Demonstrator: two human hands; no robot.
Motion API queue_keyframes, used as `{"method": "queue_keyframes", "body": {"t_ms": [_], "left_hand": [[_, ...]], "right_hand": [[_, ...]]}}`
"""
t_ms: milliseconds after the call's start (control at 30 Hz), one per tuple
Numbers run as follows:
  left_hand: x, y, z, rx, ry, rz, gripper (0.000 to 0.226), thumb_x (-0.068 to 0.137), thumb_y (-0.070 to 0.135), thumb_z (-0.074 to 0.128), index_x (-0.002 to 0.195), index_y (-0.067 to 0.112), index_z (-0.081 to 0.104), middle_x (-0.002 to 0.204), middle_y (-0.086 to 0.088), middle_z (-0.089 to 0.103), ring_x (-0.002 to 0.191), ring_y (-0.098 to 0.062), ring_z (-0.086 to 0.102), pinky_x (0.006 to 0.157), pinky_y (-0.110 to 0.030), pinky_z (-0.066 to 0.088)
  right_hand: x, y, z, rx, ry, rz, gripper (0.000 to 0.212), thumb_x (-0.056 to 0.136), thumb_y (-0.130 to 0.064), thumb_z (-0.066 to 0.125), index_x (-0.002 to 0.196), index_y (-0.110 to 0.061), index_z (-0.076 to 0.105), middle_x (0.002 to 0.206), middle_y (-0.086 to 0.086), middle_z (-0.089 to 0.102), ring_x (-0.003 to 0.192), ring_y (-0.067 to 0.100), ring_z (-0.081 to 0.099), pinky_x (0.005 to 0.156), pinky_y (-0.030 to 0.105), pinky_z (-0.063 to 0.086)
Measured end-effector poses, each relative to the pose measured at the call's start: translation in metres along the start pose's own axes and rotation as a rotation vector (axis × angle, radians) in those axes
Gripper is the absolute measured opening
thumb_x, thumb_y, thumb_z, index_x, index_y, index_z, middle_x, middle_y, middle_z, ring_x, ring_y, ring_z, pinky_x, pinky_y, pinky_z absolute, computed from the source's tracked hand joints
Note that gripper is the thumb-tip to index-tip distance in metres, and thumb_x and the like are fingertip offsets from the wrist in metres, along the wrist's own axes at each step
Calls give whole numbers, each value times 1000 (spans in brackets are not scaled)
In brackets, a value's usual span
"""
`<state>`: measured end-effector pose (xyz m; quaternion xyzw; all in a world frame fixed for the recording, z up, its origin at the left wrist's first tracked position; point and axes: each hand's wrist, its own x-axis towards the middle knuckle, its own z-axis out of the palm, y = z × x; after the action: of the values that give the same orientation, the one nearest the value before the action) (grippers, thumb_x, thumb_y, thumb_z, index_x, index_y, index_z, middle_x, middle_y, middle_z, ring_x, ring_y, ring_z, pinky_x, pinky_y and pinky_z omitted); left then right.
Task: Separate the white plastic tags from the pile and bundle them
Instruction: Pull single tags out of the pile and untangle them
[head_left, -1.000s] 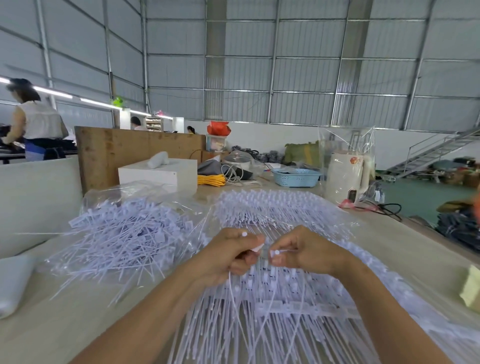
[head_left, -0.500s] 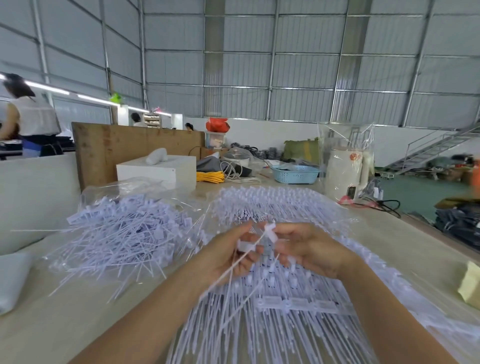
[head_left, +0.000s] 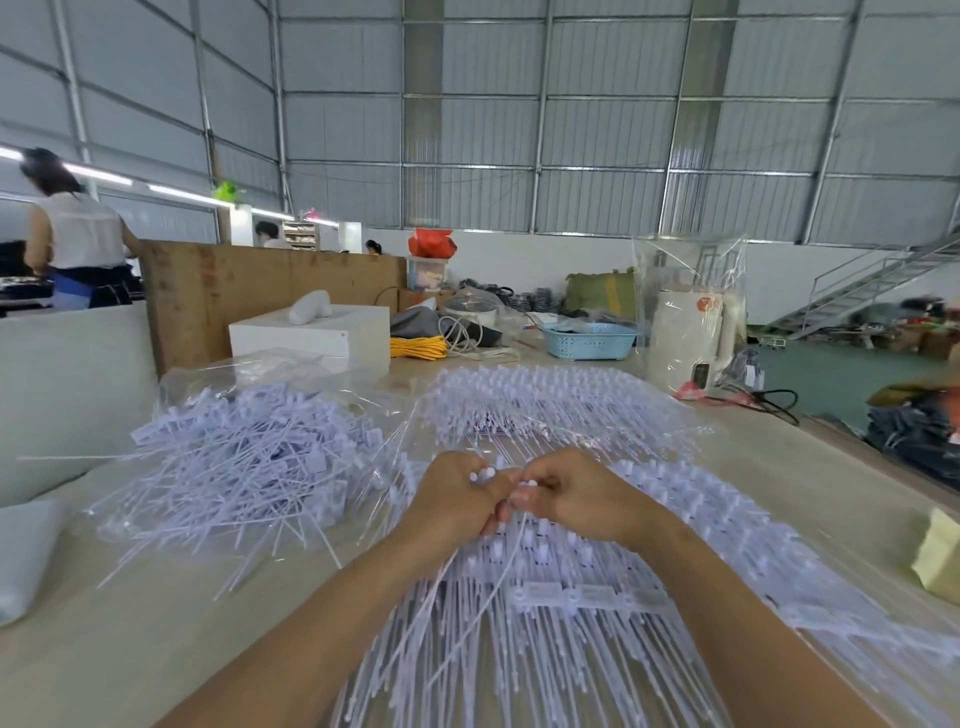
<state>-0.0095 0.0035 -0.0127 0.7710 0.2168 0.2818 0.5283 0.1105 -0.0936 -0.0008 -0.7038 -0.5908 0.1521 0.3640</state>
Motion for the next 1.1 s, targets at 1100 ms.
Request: {"method": "queue_keyframes", "body": {"t_ms": [1100], "left_hand": [[-4,9,-7,-421,-315,-59,55,65,31,70,111,5,56,68,2,68,56,-12,64,47,-19,47]], "right_hand": [[8,-22,12,375,488,-193,16,78,2,71,75,-14,68,62,-14,63,59,-8,57,56,8,44]]}}
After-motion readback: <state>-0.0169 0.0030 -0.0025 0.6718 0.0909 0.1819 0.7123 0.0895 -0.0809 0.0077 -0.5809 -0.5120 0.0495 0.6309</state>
